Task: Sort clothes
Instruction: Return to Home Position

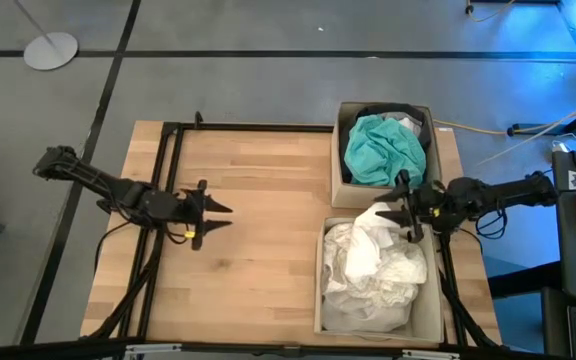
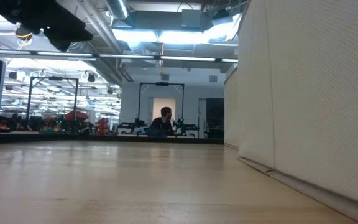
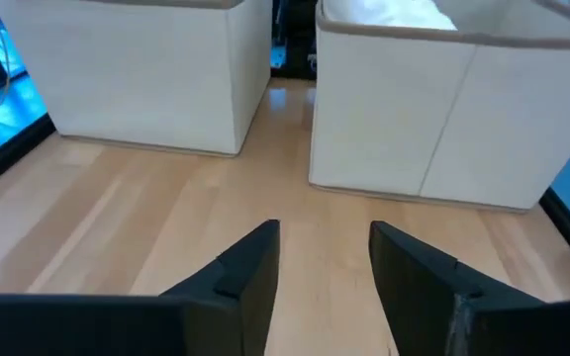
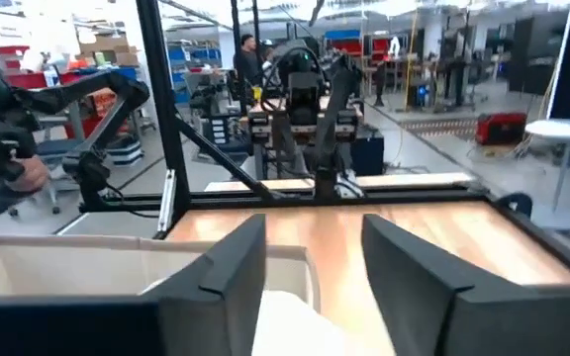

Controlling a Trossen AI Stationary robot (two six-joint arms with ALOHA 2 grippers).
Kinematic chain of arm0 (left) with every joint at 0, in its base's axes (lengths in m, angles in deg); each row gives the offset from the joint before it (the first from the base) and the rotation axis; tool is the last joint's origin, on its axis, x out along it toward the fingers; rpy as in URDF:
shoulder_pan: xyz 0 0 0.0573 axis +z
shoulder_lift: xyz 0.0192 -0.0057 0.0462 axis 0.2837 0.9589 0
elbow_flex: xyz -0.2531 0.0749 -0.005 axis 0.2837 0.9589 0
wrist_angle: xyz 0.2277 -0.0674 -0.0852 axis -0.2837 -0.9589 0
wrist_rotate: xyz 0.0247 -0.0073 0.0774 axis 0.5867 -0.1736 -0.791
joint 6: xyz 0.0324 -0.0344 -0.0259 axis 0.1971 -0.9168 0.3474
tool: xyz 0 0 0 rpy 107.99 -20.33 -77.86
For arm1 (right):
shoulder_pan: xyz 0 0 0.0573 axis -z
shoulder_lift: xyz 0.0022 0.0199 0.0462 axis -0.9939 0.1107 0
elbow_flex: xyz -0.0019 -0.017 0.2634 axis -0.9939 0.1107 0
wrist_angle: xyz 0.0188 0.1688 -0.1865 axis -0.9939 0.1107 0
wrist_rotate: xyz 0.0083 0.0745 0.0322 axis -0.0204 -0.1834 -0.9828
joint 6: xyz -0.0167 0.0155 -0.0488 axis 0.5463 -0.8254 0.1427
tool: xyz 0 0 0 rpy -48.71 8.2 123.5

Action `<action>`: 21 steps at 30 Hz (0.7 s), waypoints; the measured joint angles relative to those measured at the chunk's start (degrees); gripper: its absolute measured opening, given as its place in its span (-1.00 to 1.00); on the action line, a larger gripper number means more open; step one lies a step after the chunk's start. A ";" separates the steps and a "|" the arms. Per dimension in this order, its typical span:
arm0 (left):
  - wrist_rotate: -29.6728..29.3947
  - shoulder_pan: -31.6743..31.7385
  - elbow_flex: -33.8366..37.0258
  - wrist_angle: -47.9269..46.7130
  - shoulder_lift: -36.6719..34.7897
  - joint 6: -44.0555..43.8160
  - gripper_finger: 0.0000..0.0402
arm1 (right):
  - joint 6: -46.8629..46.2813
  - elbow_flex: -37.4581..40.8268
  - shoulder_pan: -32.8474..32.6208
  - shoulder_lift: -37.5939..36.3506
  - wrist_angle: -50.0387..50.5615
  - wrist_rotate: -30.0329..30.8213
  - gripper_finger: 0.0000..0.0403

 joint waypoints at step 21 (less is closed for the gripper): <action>-0.01 0.00 9.66 4.38 -14.51 -1.20 -0.41 | 5.24 15.76 0.00 -20.28 -3.27 -0.83 -0.96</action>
